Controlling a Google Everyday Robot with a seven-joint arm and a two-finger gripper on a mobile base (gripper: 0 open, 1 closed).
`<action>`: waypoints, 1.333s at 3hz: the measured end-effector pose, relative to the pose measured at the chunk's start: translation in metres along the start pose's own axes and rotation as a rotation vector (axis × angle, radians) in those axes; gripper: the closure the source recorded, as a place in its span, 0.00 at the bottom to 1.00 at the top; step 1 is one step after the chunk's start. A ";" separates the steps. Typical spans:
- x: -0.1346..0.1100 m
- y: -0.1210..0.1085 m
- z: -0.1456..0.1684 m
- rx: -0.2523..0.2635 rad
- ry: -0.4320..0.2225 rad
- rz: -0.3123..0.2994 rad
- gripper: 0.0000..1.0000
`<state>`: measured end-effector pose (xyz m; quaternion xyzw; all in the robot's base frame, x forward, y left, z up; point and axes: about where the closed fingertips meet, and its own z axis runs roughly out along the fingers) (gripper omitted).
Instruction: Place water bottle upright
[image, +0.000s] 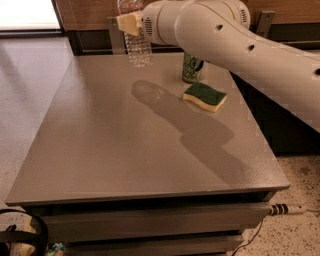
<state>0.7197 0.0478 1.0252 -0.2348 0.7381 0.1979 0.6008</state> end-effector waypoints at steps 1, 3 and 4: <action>-0.005 0.004 0.009 -0.043 -0.052 -0.029 1.00; 0.029 -0.090 0.025 -0.132 -0.222 0.111 1.00; 0.026 -0.044 0.040 -0.241 -0.286 0.035 1.00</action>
Offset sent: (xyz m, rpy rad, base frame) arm 0.0297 0.0499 0.0119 0.0883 -0.4657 0.4362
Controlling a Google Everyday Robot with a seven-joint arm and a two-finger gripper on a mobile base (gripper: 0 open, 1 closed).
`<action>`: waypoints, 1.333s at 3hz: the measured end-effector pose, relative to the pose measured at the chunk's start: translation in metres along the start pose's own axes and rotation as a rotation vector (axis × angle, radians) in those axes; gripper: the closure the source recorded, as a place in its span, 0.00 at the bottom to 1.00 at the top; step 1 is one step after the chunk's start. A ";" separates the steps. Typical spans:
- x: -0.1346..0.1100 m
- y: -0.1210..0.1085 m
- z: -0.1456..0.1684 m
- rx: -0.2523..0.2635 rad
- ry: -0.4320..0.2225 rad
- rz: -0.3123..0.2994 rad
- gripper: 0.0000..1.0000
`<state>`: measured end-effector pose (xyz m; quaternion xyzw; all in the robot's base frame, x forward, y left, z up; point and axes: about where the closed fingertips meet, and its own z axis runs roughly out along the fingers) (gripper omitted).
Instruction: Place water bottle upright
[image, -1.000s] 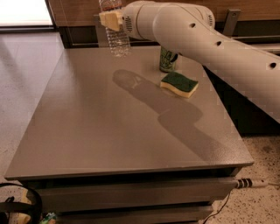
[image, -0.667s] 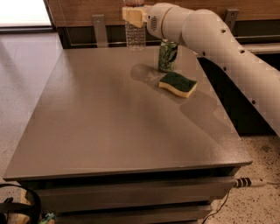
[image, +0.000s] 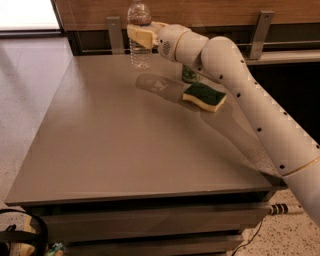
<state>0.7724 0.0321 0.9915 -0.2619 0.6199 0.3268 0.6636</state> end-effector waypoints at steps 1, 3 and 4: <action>-0.013 0.054 0.020 -0.115 -0.029 -0.158 1.00; -0.012 0.102 0.023 -0.199 0.035 -0.359 1.00; 0.005 0.098 0.017 -0.192 0.120 -0.339 1.00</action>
Offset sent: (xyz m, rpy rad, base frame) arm -0.0726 0.1012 0.0313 -0.2910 -0.3669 0.2026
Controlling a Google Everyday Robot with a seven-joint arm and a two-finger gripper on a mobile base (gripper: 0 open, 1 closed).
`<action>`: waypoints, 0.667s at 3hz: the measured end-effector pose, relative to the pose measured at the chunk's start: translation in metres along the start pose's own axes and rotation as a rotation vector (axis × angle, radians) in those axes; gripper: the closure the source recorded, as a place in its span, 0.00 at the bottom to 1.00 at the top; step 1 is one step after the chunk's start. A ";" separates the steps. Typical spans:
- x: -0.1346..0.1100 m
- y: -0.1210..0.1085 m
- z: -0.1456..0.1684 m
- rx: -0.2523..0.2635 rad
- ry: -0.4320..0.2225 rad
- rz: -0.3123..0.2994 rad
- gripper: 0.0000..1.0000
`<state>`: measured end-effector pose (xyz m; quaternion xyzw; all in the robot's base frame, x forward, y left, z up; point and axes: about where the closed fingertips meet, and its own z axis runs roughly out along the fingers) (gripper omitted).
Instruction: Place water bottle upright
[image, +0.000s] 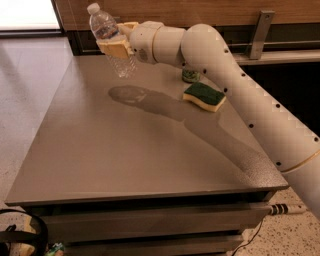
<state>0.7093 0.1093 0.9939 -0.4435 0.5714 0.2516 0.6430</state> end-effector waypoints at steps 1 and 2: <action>0.015 0.001 -0.001 -0.002 0.040 0.036 1.00; 0.032 0.006 -0.003 0.008 0.053 0.108 1.00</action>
Offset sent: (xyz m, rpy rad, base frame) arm -0.0015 -0.0124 -0.0551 0.0551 0.2025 -0.0593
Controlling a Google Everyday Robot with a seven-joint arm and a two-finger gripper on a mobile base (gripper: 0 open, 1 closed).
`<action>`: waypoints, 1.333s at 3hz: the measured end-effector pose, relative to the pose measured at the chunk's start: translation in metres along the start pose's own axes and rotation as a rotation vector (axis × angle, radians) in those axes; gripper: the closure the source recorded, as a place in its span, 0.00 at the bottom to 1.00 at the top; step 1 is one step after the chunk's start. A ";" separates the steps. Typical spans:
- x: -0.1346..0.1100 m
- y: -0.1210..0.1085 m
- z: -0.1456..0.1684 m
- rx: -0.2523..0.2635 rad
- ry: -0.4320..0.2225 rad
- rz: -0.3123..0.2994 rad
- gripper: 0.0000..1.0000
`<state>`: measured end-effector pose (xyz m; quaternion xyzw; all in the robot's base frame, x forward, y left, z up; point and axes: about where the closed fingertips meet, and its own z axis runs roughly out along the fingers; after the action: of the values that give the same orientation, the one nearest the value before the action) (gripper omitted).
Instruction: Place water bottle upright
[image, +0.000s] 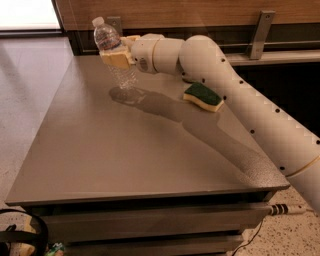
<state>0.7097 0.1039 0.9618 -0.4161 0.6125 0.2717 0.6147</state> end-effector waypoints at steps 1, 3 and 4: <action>0.016 0.009 -0.009 0.036 0.018 0.118 1.00; 0.045 0.032 -0.017 0.099 0.017 0.278 1.00; 0.051 0.036 -0.018 0.115 0.002 0.289 1.00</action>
Offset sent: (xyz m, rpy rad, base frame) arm -0.0336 -0.0130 -0.0452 0.1494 0.2763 -0.1422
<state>0.6744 0.0980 0.9075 -0.2881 0.6811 0.3215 0.5914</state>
